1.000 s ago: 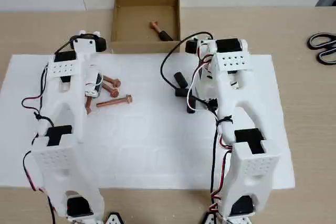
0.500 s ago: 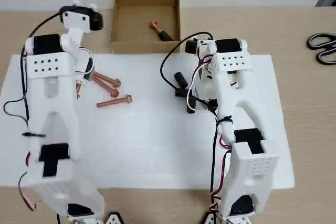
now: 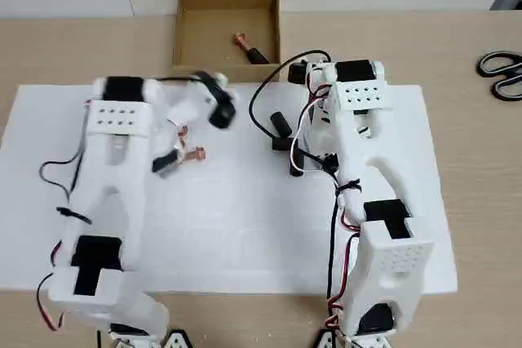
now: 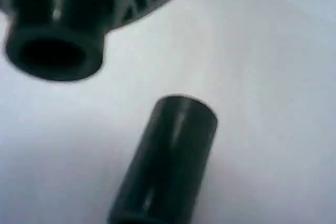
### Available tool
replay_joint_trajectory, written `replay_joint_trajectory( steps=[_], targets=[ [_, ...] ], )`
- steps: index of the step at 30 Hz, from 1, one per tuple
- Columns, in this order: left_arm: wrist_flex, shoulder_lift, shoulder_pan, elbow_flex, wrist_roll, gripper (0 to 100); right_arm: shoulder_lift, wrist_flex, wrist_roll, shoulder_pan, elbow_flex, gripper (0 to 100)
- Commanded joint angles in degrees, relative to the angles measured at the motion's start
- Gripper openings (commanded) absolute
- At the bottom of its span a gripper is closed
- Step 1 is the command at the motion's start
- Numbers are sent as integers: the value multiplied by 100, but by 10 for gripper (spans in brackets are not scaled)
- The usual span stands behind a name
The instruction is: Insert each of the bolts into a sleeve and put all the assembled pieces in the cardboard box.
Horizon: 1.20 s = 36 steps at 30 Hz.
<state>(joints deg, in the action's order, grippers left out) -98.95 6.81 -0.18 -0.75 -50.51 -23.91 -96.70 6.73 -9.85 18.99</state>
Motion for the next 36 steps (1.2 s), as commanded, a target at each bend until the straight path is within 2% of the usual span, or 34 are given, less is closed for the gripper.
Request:
replay_joint_trajectory(
  steps=[1,5,10,15,24,28,32,36],
  targets=[
    [158,-273,105,84,-387,6,84,-92,0,-4,264,4],
    [607,-264,123,435,-659,7,84,-92,0,-4,264,4],
    [1248,-264,123,725,-668,13,84,-92,-9,-22,264,4],
    [1345,-264,123,752,-563,114,84,-92,-9,-31,264,4],
    [1442,-308,105,752,-360,119,84,-92,-9,-22,264,4],
    [1433,-334,132,576,545,119,84,-84,-9,-13,264,4],
    [1345,-343,97,92,2418,119,84,-75,0,-13,264,4],
    [659,-343,88,-813,4009,119,84,-66,0,-13,264,4]
  ],
)
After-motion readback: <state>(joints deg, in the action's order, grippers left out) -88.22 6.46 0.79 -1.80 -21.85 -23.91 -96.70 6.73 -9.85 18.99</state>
